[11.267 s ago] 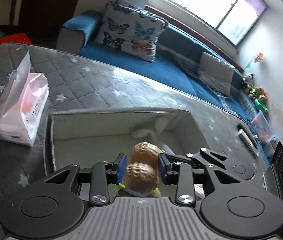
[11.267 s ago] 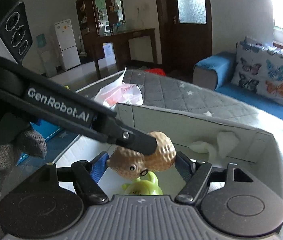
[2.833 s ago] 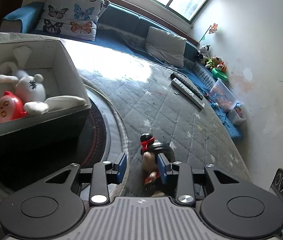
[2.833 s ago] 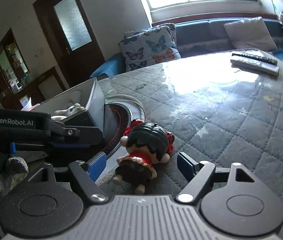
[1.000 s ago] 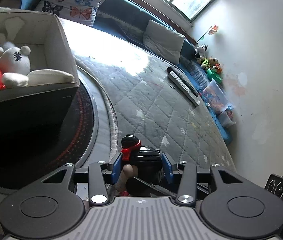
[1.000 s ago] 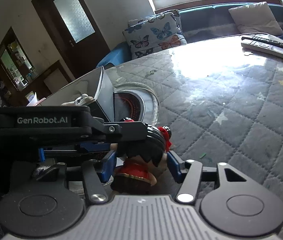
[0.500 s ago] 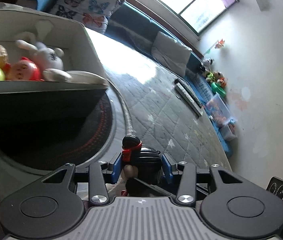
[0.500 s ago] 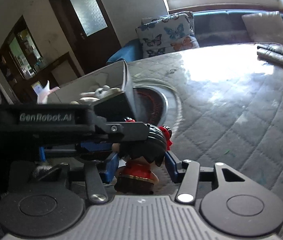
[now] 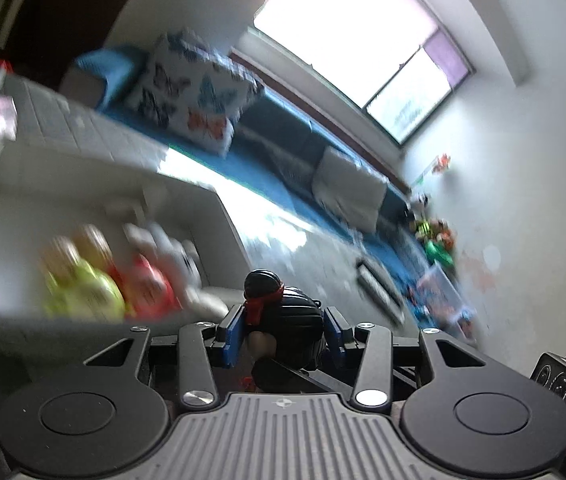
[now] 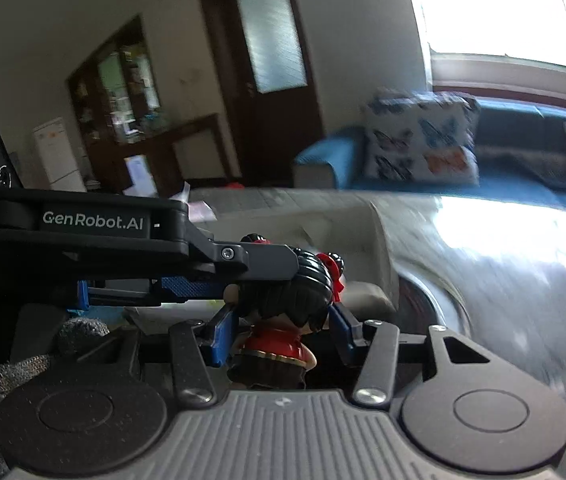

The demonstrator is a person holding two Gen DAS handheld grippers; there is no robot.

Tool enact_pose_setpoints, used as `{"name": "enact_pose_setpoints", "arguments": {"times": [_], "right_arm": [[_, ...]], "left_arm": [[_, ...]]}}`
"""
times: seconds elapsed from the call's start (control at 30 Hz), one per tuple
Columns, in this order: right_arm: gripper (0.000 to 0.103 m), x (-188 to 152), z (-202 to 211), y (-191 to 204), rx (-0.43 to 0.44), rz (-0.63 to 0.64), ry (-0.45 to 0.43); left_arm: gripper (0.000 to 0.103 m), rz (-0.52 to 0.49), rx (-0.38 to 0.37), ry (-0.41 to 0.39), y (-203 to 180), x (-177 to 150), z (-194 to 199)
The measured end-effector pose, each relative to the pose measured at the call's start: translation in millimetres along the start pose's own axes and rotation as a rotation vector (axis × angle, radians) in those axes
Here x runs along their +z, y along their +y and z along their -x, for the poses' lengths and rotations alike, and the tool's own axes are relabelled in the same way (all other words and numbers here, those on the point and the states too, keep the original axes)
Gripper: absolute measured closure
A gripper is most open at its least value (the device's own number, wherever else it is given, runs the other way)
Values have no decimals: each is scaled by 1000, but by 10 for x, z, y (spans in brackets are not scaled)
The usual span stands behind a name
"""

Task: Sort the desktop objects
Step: 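Lift the doll with the right gripper and carry it over the shoebox, then lower the doll into the shoebox and open the right gripper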

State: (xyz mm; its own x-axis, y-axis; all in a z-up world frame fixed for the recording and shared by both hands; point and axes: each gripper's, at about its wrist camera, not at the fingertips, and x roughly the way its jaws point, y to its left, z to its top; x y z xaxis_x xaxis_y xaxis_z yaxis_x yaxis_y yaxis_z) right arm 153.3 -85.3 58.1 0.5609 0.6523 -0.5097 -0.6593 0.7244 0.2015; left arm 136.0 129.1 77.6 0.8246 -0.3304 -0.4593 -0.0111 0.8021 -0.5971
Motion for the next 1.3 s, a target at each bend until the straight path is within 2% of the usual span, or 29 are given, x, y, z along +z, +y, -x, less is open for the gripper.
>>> {"name": "enact_pose_setpoints", "arguments": {"times": [0.23,0.4,0.53,0.7,1.07,1.3], "right_arm": [[53,399,-561,154,83,30,15],[53,456,-969,115,119,23,86],[53,456,-1214,59,131,17,144],[50,414,-1301,53,130,-3,165],[48,410,-1442,68,118,-16,178],[48,435,-1413,79,119,-21,168]], "left_arm": [[57,39,72,-43,405,420,-28],[57,108,111,-15,730,501,-237],[57,199,105,16,996,484,-385],[57,261,88,29,1177,470,-461],[56,315,85,42,1340,471,-519],[57,284,109,41,1221,524,-464]]}}
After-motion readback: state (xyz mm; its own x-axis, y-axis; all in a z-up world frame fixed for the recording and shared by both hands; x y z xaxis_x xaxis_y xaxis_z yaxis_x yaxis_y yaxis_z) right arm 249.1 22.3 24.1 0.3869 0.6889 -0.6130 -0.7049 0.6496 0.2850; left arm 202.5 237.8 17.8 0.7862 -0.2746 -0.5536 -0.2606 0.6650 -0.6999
